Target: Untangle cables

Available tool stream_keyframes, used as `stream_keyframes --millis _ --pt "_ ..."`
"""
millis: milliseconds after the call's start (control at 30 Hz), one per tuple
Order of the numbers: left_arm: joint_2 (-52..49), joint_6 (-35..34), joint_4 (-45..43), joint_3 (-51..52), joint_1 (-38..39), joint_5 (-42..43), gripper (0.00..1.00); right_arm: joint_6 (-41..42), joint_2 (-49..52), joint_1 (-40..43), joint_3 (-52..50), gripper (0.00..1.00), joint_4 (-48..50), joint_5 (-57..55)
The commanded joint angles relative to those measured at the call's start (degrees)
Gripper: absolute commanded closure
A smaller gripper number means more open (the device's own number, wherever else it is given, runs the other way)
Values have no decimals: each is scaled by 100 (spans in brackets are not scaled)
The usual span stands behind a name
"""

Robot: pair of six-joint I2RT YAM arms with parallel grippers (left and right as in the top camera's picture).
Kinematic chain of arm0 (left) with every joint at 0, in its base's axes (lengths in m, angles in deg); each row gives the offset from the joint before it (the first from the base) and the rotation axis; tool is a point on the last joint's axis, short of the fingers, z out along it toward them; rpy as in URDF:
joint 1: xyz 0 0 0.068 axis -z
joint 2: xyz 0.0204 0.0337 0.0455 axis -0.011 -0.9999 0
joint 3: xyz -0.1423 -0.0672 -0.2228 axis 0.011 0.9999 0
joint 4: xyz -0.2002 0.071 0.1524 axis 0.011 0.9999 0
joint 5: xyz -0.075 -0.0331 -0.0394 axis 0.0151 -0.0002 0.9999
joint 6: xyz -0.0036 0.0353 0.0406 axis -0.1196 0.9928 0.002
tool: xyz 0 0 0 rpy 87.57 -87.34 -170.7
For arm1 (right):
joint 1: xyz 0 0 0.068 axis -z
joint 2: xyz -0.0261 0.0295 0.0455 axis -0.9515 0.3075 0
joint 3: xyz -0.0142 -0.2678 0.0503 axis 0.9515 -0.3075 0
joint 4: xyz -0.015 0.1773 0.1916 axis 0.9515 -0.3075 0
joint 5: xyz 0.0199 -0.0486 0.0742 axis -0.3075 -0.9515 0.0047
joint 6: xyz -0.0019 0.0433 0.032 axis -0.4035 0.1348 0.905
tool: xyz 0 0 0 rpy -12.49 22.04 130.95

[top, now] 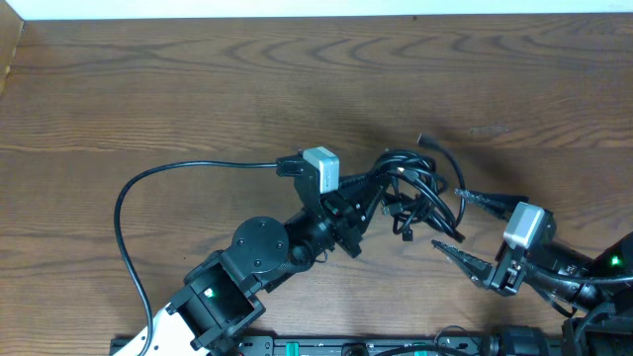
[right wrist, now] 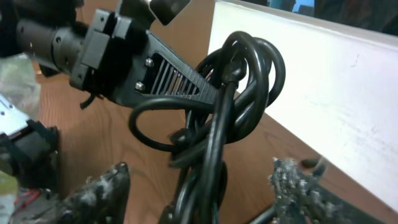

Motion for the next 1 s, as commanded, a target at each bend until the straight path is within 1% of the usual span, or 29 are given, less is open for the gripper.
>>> stream_keyframes --millis 0,67,133,167,200,233,267,500,600,667,733,833,900,967 --pt "79 343 -109 -44 -17 527 92 -186 -31 4 72 40 -2 105" --pt "72 341 -129 -44 -17 592 92 -184 -31 4 72 47 0 109" --pt "72 339 -131 -44 -15 610 92 -184 -31 4 72 57 -2 109" --pt "72 339 -131 -44 -15 610 92 -184 -31 4 72 65 -2 109" --pt "72 339 -133 -44 -15 610 92 -184 -31 4 72 71 0 109" --pt "72 337 -136 -44 -15 610 93 -184 -31 4 72 84 -2 109" --pt "72 337 -146 -44 -15 610 92 -181 -31 4 72 99 -4 107" --pt "68 317 -557 -44 -17 835 92 -2 -28 4 72 99 -9 103" --pt "68 315 -476 -44 -17 551 92 160 -31 4 72 99 15 103" --pt "68 284 -297 -44 -20 151 93 339 -31 4 72 99 83 109" --pt "79 -42 -66 -44 -24 -348 93 496 -31 4 72 99 186 146" --pt "79 -973 284 -44 -24 -1191 93 522 -31 4 74 99 369 557" --pt "79 -1449 369 -44 -24 -1478 92 525 -31 4 74 99 474 752" --pt "79 -1694 365 -44 -24 -1596 92 525 -31 4 74 99 485 748"
